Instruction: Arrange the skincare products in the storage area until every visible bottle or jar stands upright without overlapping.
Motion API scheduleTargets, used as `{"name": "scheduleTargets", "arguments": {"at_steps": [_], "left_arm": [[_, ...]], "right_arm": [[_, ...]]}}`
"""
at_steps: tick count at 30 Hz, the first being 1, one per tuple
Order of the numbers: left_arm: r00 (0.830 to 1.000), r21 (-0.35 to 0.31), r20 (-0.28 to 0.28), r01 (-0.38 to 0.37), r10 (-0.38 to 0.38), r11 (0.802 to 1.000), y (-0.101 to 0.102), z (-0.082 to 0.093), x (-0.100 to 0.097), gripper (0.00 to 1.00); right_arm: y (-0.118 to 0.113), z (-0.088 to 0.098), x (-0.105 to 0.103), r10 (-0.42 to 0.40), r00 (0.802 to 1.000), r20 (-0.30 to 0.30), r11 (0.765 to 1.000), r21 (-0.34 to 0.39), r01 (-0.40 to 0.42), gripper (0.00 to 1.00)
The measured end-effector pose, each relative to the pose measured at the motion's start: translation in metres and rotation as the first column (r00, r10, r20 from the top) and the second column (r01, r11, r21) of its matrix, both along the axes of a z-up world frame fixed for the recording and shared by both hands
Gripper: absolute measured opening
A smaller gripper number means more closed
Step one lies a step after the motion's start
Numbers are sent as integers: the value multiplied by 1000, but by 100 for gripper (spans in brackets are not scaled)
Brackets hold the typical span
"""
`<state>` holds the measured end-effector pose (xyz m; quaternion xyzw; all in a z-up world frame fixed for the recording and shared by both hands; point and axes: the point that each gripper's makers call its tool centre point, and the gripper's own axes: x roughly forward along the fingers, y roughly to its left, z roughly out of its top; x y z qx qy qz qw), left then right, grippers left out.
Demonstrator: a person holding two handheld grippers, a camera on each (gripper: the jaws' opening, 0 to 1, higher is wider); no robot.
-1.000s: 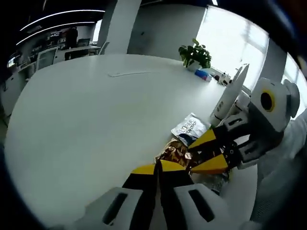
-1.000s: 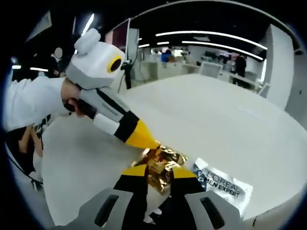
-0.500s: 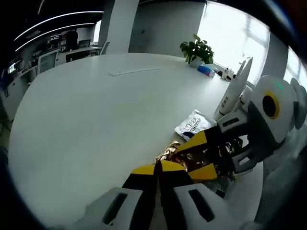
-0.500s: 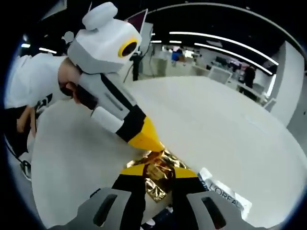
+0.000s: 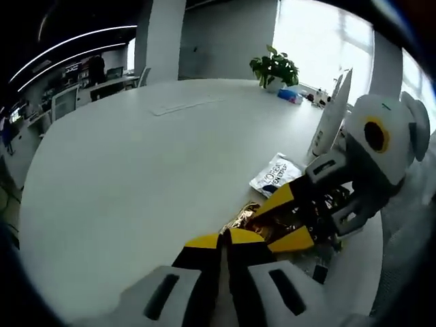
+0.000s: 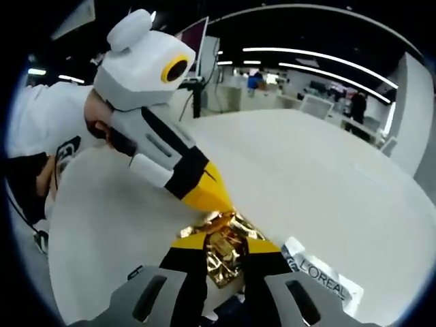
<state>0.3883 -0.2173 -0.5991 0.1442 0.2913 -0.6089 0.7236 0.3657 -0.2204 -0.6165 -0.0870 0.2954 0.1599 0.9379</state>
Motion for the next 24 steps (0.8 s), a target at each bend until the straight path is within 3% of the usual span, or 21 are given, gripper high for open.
{"name": "scheduleTargets", "arguments": {"at_steps": [7, 11, 13, 16, 19, 24], "left_arm": [[1000, -18, 16, -15, 16, 1000, 11, 7, -2, 7], [999, -48, -1, -32, 32, 998, 15, 16, -11, 10], [1000, -53, 6, -29, 29, 998, 16, 19, -19, 12], [1000, -52, 22, -16, 17, 999, 19, 21, -22, 13], [999, -49, 38, -21, 22, 999, 22, 24, -19, 13], [997, -58, 67, -24, 28, 998, 23, 34, -18, 15]], "right_arm": [[-2, -1, 1, 14, 1000, 0, 1000, 11, -14, 15], [1, 0, 0, 9, 1000, 0, 999, 34, -9, 20], [1, 0, -1, 12, 1000, -15, 1000, 20, -12, 25], [-6, 7, 0, 3, 1000, 14, 999, -48, -2, 17], [-5, 15, 0, -5, 1000, 21, 1000, -11, 6, 20], [-7, 20, -7, 10, 1000, 5, 999, -47, -10, 26]]}}
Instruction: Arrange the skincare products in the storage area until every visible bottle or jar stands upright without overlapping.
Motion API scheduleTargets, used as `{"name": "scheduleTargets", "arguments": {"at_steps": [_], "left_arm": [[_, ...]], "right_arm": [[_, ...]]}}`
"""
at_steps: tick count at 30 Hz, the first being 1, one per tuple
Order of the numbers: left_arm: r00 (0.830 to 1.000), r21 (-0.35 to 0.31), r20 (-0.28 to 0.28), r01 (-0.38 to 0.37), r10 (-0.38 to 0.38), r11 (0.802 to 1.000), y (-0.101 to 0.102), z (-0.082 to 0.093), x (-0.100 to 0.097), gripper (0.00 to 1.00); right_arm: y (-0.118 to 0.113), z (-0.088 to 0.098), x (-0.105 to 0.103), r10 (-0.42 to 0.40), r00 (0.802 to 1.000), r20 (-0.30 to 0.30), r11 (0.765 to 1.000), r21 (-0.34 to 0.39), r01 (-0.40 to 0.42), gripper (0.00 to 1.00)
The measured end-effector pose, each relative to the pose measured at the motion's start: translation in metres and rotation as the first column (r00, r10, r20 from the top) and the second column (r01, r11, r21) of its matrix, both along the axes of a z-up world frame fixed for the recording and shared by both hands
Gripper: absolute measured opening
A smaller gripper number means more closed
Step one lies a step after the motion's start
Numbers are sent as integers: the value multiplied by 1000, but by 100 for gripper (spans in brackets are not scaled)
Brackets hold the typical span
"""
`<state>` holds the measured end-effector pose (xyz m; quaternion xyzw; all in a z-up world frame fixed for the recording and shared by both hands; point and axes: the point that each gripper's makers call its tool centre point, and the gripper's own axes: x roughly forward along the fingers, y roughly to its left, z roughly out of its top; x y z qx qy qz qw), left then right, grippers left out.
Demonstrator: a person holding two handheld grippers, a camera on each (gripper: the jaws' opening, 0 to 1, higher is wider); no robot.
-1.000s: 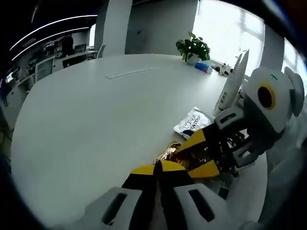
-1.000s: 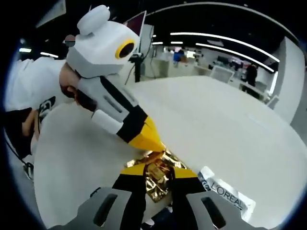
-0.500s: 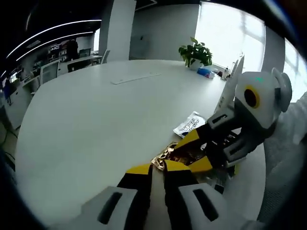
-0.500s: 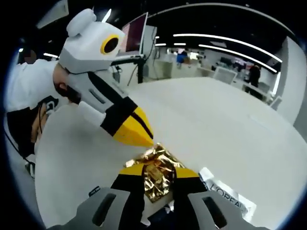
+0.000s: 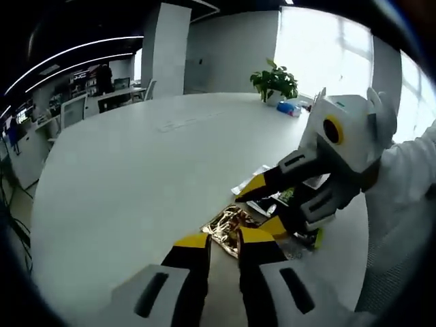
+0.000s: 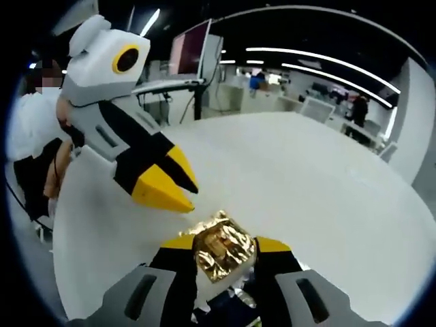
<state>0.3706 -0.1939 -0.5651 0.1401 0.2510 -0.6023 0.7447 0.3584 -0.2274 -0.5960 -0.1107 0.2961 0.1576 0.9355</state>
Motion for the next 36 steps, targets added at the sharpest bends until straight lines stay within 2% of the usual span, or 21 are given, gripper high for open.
{"name": "scheduleTargets", "arguments": {"at_steps": [8, 16, 21, 25, 32, 36], "left_arm": [[998, -7, 50, 31, -31, 999, 3, 15, -14, 20], [993, 7, 97, 70, -70, 998, -1, 27, -27, 28], [988, 21, 121, 91, -93, 996, 1, 32, -32, 36], [984, 20, 135, 112, -113, 994, 1, 38, -37, 41], [969, 32, 181, 167, -170, 985, 3, 53, -56, 51], [956, 47, 206, 202, -207, 978, 5, 54, -65, 58]], "right_arm": [[-3, 24, -19, 1, 1000, 30, 1000, -22, -1, 32], [-2, 44, -39, 18, 998, 56, 999, -49, -15, 49], [0, 52, -47, 34, 998, 62, 998, -60, -30, 58], [2, 61, -55, 51, 996, 67, 996, -70, -46, 69], [5, 79, -70, 72, 994, 87, 993, -101, -63, 78], [4, 87, -83, 67, 993, 99, 993, -106, -56, 80]]}}
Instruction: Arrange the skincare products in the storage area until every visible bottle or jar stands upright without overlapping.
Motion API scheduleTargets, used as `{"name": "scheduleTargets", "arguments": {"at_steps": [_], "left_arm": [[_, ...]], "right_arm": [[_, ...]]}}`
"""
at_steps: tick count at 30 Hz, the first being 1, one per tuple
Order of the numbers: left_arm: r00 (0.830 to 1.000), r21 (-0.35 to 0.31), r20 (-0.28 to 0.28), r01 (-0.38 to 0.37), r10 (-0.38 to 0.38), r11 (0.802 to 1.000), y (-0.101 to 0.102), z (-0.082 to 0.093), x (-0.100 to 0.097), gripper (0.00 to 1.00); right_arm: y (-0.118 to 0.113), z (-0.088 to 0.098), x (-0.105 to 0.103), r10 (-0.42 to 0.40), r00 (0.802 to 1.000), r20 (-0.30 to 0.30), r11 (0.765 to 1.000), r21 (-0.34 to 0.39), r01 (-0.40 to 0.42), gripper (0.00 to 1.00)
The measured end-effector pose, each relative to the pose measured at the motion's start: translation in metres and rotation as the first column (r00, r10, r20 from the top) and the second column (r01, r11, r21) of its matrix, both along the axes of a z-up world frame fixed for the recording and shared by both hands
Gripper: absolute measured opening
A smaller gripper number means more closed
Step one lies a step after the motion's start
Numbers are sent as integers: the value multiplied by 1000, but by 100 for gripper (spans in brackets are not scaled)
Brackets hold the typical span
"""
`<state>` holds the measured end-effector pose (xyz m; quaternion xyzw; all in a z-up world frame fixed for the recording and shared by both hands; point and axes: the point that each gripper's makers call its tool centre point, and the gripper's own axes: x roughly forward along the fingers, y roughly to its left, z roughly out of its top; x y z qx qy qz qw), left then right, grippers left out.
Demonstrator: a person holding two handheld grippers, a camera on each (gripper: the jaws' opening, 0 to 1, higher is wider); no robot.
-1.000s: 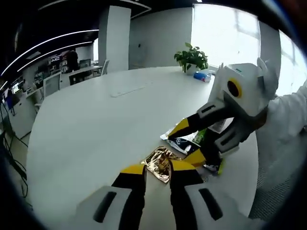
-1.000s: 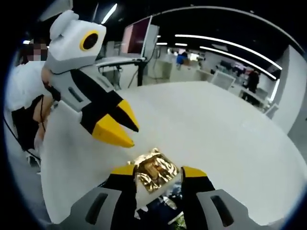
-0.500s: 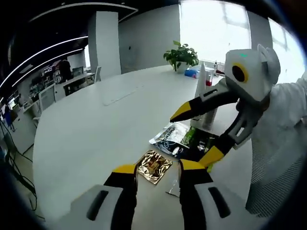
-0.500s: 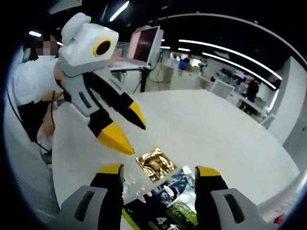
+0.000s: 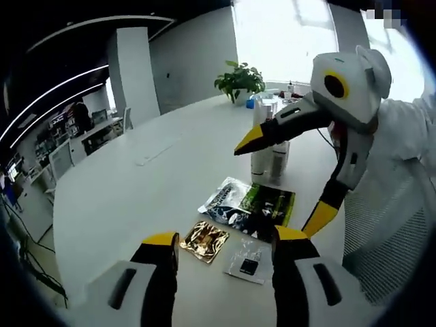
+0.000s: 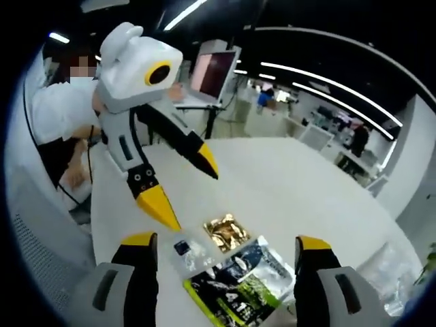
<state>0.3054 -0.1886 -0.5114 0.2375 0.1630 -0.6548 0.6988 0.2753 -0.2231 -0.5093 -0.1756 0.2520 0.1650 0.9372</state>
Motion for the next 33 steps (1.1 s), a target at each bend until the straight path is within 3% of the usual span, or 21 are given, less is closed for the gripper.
{"name": "scheduleTargets", "arguments": {"at_steps": [10, 19, 27, 33], "left_arm": [[1000, -5, 18, 24, -24, 1000, 7, 6, -18, 69], [1000, -10, 6, 18, -18, 1000, 16, 6, -26, 77], [1000, -14, -2, -2, 2, 1000, 23, 6, -35, 84], [1000, -21, -22, -5, 4, 1000, 26, 5, -42, 89]], "right_arm": [[-13, 21, -26, -57, 998, 38, 998, 5, 57, 88], [-42, 25, -57, -142, 990, 24, 990, -5, 142, 97], [-77, 26, -88, -227, 974, 13, 974, -20, 227, 99], [-103, 19, -105, -317, 949, 5, 948, 11, 317, 99]]}}
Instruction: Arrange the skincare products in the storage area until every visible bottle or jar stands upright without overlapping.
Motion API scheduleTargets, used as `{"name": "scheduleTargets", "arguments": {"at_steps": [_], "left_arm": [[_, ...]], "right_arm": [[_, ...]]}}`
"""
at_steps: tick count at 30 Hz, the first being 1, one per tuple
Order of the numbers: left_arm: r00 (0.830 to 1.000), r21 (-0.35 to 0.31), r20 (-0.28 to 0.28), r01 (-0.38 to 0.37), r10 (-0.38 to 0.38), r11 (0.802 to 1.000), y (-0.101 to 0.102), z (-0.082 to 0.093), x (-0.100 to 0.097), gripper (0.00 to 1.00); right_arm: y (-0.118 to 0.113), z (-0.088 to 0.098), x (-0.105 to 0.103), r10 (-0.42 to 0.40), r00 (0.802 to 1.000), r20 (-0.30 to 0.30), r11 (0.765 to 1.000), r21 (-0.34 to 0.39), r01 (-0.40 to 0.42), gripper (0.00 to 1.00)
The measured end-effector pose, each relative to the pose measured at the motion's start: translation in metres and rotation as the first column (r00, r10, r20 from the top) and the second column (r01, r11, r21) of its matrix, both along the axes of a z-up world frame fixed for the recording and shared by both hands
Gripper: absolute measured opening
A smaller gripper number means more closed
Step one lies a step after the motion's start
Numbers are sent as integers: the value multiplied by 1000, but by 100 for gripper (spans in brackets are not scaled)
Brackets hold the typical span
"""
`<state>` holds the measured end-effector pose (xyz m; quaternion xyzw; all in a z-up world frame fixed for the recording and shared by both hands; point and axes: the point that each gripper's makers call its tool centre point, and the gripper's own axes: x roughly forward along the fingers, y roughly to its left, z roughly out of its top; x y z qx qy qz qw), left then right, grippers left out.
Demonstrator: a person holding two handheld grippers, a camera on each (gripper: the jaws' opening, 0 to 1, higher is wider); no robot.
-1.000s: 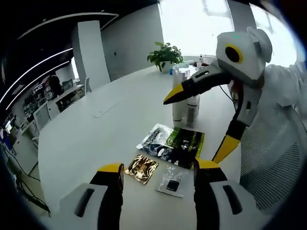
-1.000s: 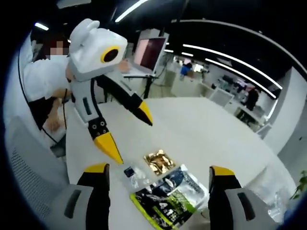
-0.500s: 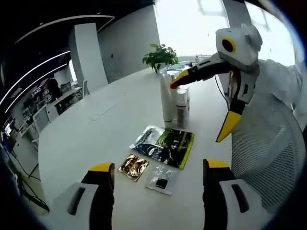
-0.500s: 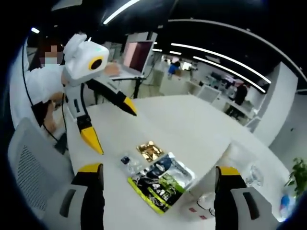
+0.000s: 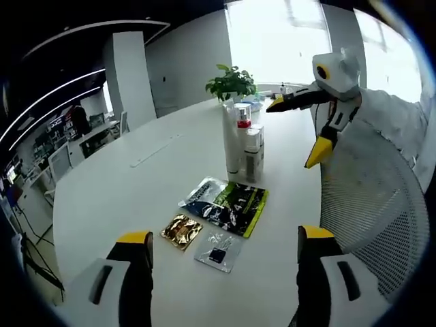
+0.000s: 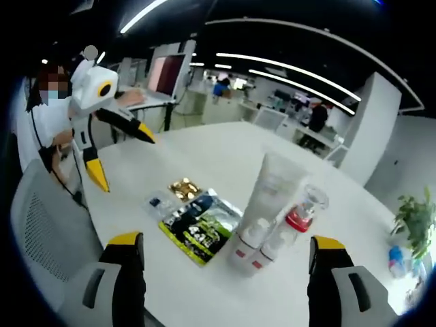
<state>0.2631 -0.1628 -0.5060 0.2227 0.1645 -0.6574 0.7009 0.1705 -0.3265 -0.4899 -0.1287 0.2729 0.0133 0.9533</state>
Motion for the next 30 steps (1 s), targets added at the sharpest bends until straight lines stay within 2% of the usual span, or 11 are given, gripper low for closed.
{"name": "scheduleTargets", "arguments": {"at_steps": [4, 9, 15, 19, 26, 30], "left_arm": [[1000, 11, -5, -9, 9, 1000, 2, -3, -3, 94], [1000, 8, -15, -15, 15, 1000, 4, -1, -10, 99], [999, 4, -33, -19, 19, 1000, 5, 0, -15, 99], [998, -25, -63, -34, 32, 999, 3, 3, -18, 99], [995, -4, -80, -65, 64, 998, 6, -3, -19, 99], [994, -11, -89, -56, 55, 998, 4, -3, -21, 99]], "right_arm": [[-7, -10, -9, -37, 999, 0, 999, 28, 37, 99], [-7, -15, -8, -52, 998, 17, 997, 59, 51, 99], [-5, -26, -8, -63, 998, 16, 994, 89, 61, 100], [-4, -28, -10, -71, 997, 24, 992, 108, 68, 100], [-3, -34, -13, -81, 997, 12, 988, 129, 79, 100], [-3, -33, -13, -85, 996, 12, 988, 127, 82, 100]]}}
